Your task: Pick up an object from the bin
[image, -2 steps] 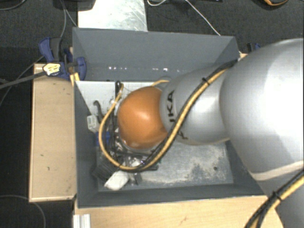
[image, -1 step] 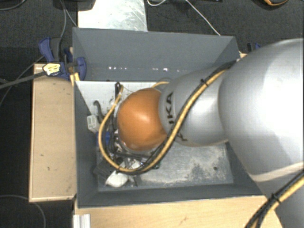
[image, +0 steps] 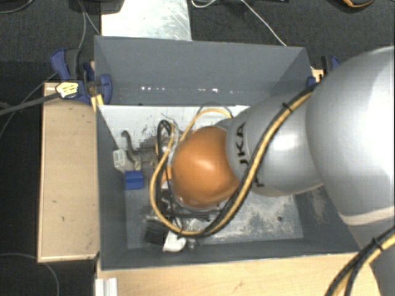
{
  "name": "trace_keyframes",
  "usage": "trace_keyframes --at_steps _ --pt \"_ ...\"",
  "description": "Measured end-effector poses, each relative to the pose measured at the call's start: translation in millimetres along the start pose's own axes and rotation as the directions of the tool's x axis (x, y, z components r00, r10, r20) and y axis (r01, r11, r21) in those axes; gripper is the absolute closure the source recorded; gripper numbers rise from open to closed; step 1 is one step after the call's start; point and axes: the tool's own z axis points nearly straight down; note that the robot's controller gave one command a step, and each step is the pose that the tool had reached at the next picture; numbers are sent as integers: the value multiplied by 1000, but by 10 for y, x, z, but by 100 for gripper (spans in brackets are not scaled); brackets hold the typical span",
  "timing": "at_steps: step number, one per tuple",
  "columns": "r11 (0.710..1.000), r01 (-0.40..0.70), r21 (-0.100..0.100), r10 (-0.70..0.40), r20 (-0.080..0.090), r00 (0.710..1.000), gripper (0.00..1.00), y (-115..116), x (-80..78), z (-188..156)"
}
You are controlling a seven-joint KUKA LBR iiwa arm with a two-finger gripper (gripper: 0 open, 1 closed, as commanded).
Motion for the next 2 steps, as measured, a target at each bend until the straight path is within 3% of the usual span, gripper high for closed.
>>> trace_keyframes --at_steps 1,2 --pt "958 287 1 -287 1 958 100 135 -334 2" --pt "959 285 1 -285 0 959 100 135 -333 2"
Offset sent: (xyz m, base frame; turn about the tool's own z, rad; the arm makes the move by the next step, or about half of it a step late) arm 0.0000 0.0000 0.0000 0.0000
